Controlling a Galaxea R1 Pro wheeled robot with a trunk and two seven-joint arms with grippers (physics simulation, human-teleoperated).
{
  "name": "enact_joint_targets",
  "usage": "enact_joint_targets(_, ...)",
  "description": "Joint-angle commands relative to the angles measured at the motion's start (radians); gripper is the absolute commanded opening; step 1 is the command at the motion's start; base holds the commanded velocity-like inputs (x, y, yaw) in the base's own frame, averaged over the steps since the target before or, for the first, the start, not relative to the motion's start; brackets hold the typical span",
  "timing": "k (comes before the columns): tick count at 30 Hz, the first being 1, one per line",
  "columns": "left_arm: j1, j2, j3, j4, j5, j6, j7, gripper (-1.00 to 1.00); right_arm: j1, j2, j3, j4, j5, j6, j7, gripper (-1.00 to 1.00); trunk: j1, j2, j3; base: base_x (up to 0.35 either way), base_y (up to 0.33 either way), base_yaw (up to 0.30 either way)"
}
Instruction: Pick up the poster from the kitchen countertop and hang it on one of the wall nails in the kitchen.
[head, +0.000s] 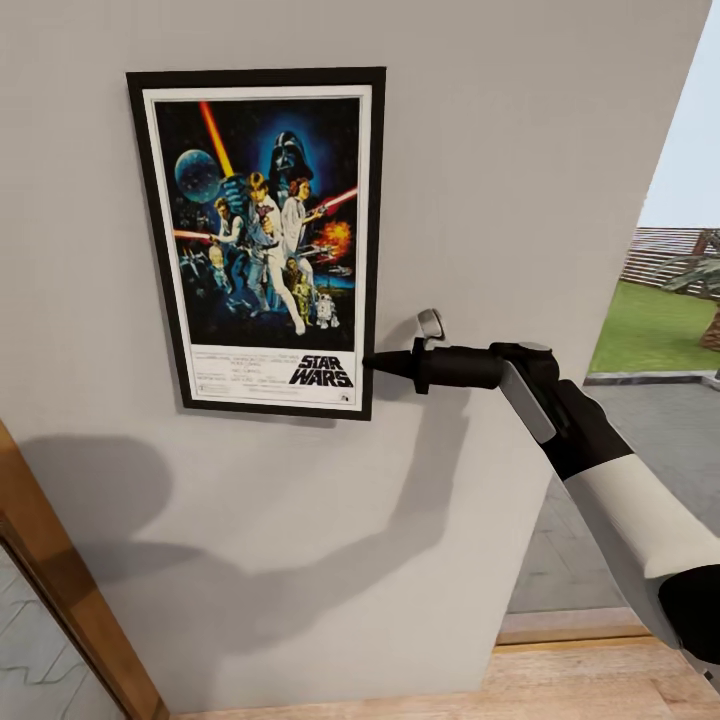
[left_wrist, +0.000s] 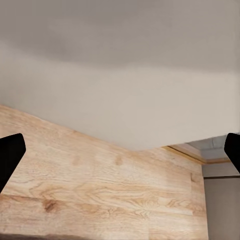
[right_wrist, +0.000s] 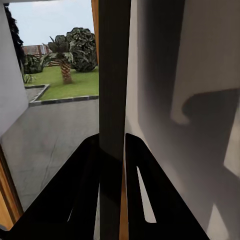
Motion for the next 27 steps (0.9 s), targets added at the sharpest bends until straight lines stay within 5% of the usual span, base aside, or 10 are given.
enact_joint_targets(1, -0.001, 0.000, -0.008, 0.000, 0.006, -0.006, -0.001, 1.00, -0.001, -0.001, 0.003, 0.000, -0.010, 0.009, -0.002, -1.00, 0.001, -0.002, -0.002, 0.000, 0.000, 0.000)
enact_joint_targets(7, 0.000, 0.000, -0.011, 0.000, 0.006, -0.004, 0.000, 1.00, -0.001, -0.001, 0.003, 0.000, -0.010, 0.008, -0.001, -1.00, 0.001, -0.002, -0.002, 0.018, 0.000, 0.000)
enact_joint_targets(8, -0.001, 0.000, -0.012, 0.000, 0.006, -0.004, 0.000, 1.00, -0.001, -0.014, 0.072, -0.047, -0.062, 0.001, 0.072, -1.00, 0.001, -0.002, -0.002, 0.157, 0.000, 0.000)
enact_joint_targets(9, -0.001, 0.000, -0.012, 0.000, 0.006, -0.003, 0.000, 1.00, -0.001, -0.001, 0.071, -0.117, -0.043, 0.000, 0.065, -1.00, 0.001, -0.002, -0.002, 0.220, 0.000, 0.000)
enact_joint_targets(10, -0.001, 0.000, -0.012, 0.000, 0.006, -0.003, 0.000, 1.00, -0.001, -0.001, 0.068, -0.115, -0.037, -0.004, 0.059, 1.00, 0.001, -0.002, -0.002, 0.257, 0.000, 0.000)
enact_joint_targets(11, -0.001, 0.001, -0.011, 0.000, 0.006, -0.003, 0.000, 1.00, -0.001, -0.001, 0.063, -0.109, -0.031, 0.002, 0.053, 1.00, 0.001, -0.002, -0.002, 0.172, 0.000, 0.000)
enact_joint_targets(12, -0.001, 0.001, -0.011, 0.000, 0.006, -0.003, 0.000, 1.00, -0.001, -0.001, 0.001, 0.000, -0.010, 0.010, -0.005, 1.00, 0.001, -0.002, -0.002, 0.110, 0.000, 0.000)
enact_joint_targets(27, -0.001, 0.000, -0.012, 0.000, 0.006, -0.005, -0.001, 1.00, -0.001, -0.001, 0.000, -0.004, -0.011, 0.011, -0.006, 1.00, 0.001, -0.002, -0.002, 0.009, 0.000, 0.000)
